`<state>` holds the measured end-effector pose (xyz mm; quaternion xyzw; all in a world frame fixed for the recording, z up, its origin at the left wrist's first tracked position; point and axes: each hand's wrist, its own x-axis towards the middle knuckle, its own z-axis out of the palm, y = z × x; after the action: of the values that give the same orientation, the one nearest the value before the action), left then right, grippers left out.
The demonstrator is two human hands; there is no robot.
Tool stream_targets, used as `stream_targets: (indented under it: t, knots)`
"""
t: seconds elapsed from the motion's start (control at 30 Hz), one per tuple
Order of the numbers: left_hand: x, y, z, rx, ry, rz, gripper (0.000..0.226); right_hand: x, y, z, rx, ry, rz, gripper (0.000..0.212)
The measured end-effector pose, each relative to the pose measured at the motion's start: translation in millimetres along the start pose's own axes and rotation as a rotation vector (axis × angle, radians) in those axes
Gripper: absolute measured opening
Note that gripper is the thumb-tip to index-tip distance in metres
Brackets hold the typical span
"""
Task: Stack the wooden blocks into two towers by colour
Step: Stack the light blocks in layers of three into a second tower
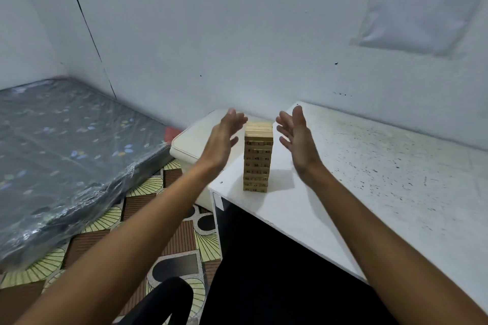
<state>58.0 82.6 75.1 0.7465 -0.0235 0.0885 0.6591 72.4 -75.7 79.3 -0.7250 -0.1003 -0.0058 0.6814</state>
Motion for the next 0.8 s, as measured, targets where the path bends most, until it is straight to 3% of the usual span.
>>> stream_targets:
  t: [0.1,0.23,0.33,0.47,0.63,0.8]
  knots:
    - [-10,-10,19,-0.091,0.047,-0.04,0.078,-9,8,13,0.067,-0.009,0.013,0.068]
    - [-18,-6,35,-0.153,0.091,-0.071,0.096,-19,1,25,0.105,-0.046,0.022,0.054]
    - [-20,-4,40,-0.18,0.108,-0.076,0.097,-17,2,29,0.105,-0.032,0.007,0.063]
    - [-19,-5,43,-0.184,0.103,-0.05,0.048,-17,3,31,0.117,-0.042,0.041,0.064]
    - [-20,-4,45,-0.193,0.099,-0.045,0.05,-22,1,31,0.152,-0.04,0.054,0.067]
    - [-17,-5,38,-0.17,0.102,-0.015,0.05,-22,-1,33,0.118,-0.024,0.035,0.055]
